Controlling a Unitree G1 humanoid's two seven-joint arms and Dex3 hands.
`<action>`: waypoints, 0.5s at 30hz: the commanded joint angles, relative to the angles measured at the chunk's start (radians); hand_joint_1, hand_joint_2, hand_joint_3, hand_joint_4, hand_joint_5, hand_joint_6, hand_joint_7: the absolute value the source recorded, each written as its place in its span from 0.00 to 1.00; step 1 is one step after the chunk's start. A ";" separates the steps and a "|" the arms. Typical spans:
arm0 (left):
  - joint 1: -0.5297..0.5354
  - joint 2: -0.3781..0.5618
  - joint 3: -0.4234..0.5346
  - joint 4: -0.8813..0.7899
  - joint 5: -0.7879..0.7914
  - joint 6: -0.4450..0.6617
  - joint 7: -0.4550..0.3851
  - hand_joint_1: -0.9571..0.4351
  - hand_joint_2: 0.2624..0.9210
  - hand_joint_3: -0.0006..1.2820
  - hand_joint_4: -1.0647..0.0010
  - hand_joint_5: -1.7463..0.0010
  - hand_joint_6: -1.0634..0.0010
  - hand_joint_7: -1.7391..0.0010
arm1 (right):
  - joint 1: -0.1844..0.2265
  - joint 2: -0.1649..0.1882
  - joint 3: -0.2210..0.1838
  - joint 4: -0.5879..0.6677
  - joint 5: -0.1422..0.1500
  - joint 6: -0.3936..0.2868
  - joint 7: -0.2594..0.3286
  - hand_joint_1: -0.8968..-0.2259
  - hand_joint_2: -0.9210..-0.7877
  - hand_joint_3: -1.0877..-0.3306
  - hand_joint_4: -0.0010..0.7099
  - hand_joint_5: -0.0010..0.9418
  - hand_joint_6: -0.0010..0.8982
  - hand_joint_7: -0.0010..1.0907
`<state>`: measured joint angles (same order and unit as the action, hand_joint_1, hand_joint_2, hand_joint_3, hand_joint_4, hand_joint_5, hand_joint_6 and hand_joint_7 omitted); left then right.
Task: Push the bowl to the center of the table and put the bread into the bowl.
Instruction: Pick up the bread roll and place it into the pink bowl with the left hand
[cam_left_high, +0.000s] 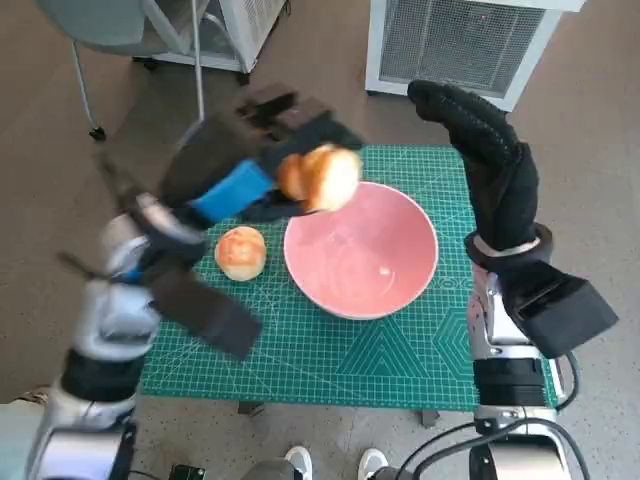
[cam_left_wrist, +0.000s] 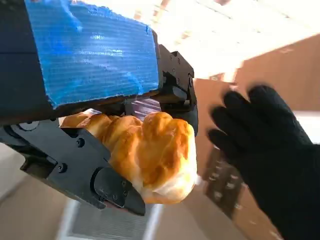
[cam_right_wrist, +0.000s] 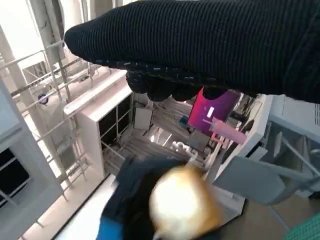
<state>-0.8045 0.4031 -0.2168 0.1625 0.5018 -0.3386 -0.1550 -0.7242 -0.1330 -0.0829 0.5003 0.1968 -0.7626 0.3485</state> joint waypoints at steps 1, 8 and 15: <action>-0.088 -0.030 -0.080 0.156 0.058 -0.023 -0.013 0.69 0.99 0.01 0.25 0.42 0.38 0.33 | 0.034 -0.002 -0.006 -0.014 0.012 0.005 0.009 0.28 0.00 0.35 0.40 0.00 0.00 0.66; -0.125 -0.082 -0.133 0.292 0.041 -0.010 -0.080 0.69 1.00 0.03 0.27 0.41 0.42 0.30 | 0.051 -0.005 -0.010 -0.058 0.004 0.017 -0.006 0.29 0.00 0.34 0.40 0.00 0.00 0.65; -0.124 -0.104 -0.164 0.341 0.038 0.085 -0.198 0.58 0.91 0.04 0.52 0.72 0.61 0.64 | 0.063 -0.005 -0.018 -0.087 0.003 0.030 -0.015 0.30 0.00 0.33 0.39 0.00 0.00 0.65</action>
<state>-0.9123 0.3039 -0.3660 0.4878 0.5467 -0.2972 -0.3032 -0.6876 -0.1361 -0.0971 0.4240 0.1967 -0.7505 0.3418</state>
